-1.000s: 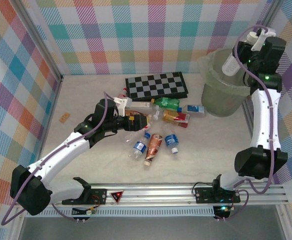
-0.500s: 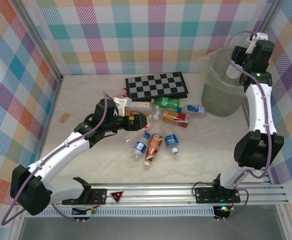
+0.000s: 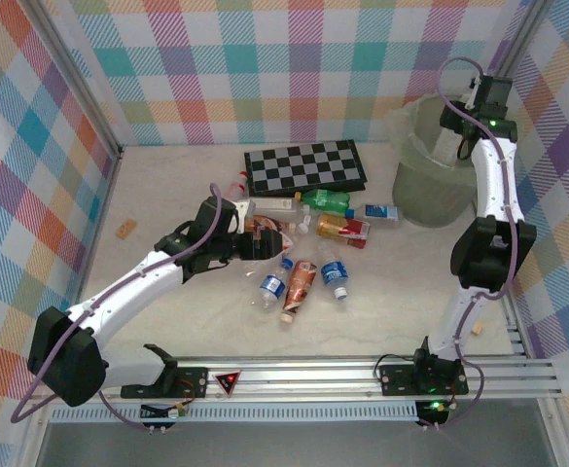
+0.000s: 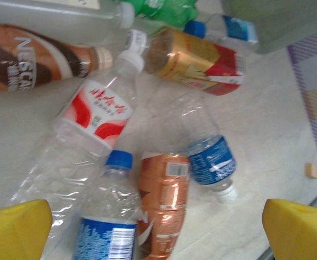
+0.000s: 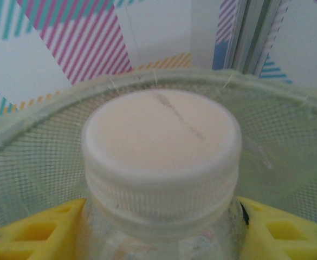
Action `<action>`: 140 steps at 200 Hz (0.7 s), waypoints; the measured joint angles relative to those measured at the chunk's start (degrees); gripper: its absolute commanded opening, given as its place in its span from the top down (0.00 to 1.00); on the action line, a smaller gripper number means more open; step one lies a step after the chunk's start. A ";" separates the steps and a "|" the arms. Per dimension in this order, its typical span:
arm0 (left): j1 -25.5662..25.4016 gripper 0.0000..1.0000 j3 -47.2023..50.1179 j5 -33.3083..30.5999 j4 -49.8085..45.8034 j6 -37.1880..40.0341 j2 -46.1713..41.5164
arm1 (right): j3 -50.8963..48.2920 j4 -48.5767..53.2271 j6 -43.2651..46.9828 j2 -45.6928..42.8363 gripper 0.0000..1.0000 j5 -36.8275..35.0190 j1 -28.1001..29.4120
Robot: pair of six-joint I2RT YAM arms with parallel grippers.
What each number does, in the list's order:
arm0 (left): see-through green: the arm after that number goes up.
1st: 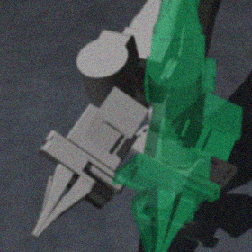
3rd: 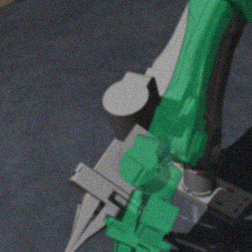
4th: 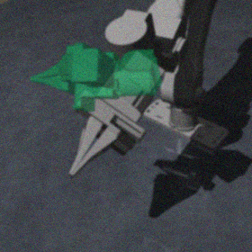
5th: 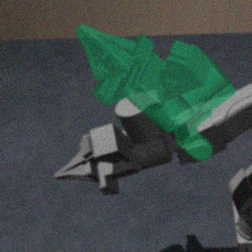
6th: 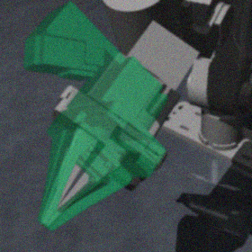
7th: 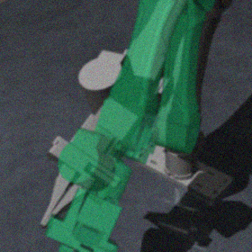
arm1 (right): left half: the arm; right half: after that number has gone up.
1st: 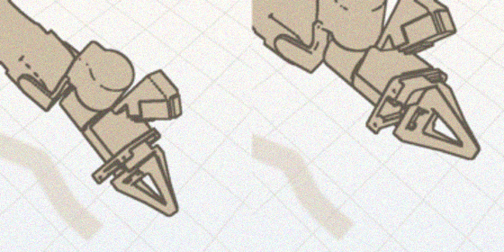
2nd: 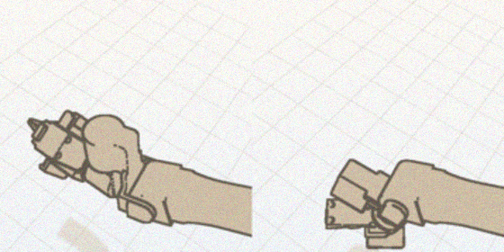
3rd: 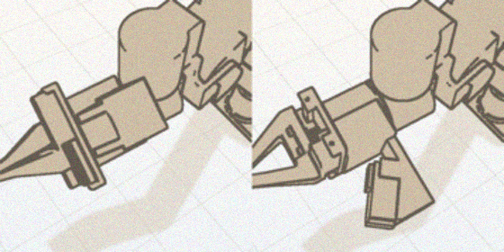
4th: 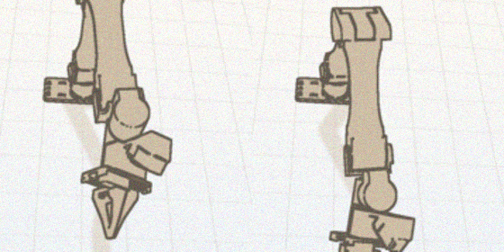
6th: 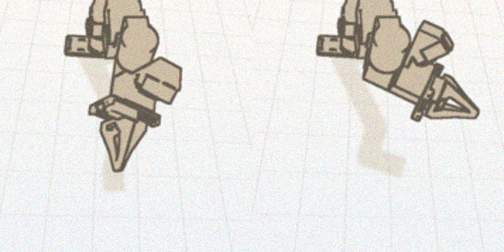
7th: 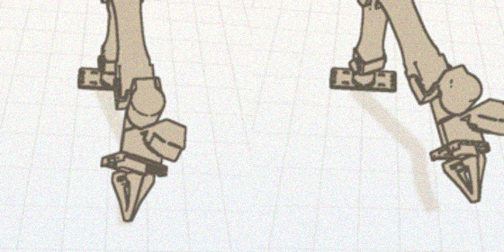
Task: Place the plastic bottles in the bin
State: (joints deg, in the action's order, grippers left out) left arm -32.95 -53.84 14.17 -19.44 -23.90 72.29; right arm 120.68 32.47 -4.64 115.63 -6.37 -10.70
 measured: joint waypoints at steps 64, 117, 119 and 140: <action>-0.74 0.01 -1.01 -4.72 -3.52 2.23 3.74 | 18.12 15.69 -1.79 11.65 0.51 4.44 -0.24; -1.40 0.00 -1.38 -7.69 -4.94 3.74 5.88 | 22.60 23.08 -3.17 15.65 0.33 6.47 -0.35; -1.44 0.00 -1.38 -7.76 -4.98 3.78 5.88 | 22.60 23.19 -3.26 15.72 0.33 6.51 -0.35; -1.68 0.00 -1.53 -8.39 -5.68 4.07 5.88 | 22.69 24.24 -3.82 15.91 0.25 6.69 -0.59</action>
State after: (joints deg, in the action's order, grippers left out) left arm -34.63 -55.37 5.78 -25.12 -19.84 78.17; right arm 143.37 56.71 -8.47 131.55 0.32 -11.29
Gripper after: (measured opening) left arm 0.999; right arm 0.714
